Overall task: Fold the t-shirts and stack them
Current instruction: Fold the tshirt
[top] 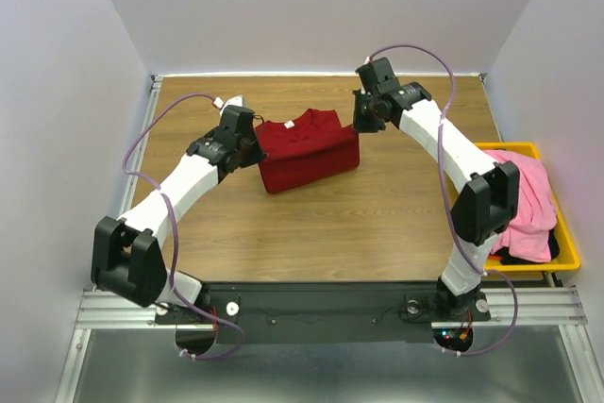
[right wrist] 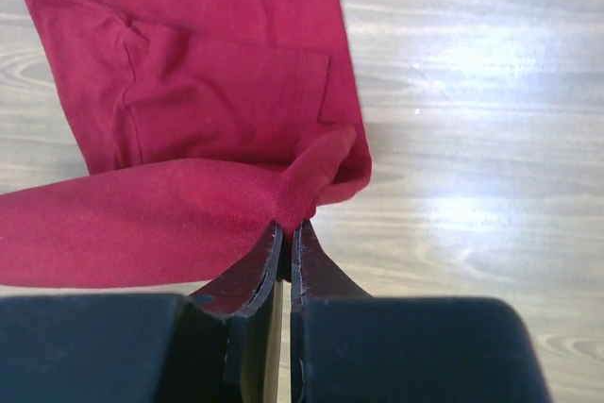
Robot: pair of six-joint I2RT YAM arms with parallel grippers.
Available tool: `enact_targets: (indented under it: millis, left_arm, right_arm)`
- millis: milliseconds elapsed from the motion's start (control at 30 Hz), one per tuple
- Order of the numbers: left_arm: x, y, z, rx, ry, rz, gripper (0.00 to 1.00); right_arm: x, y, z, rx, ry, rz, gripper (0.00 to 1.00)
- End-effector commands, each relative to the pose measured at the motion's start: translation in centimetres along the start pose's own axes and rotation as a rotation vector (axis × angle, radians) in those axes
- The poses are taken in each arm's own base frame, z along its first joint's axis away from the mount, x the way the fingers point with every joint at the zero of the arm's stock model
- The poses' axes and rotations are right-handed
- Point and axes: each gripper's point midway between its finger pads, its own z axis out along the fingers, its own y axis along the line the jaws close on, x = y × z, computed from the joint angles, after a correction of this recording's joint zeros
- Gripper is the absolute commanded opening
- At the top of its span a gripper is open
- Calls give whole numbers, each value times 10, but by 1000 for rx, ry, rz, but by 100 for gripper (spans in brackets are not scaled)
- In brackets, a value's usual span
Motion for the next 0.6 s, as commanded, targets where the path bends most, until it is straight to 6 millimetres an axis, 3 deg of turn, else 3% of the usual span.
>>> enact_targets:
  millis: [0, 400, 500, 567]
  left_arm:
    - [-32, -8, 4, 44, -55, 45, 0]
    - [-49, 15, 52, 13, -27, 39, 0]
    - [-50, 14, 61, 31, -3, 33, 0]
    - [-50, 15, 70, 29, 6, 31, 0]
  right_arm:
    - [-37, 0, -5, -5, -85, -8, 1]
    - [-56, 5, 41, -2, -68, -16, 1]
    - [-67, 9, 47, -14, -85, -15, 1]
    - [-66, 9, 61, -7, -71, -17, 1]
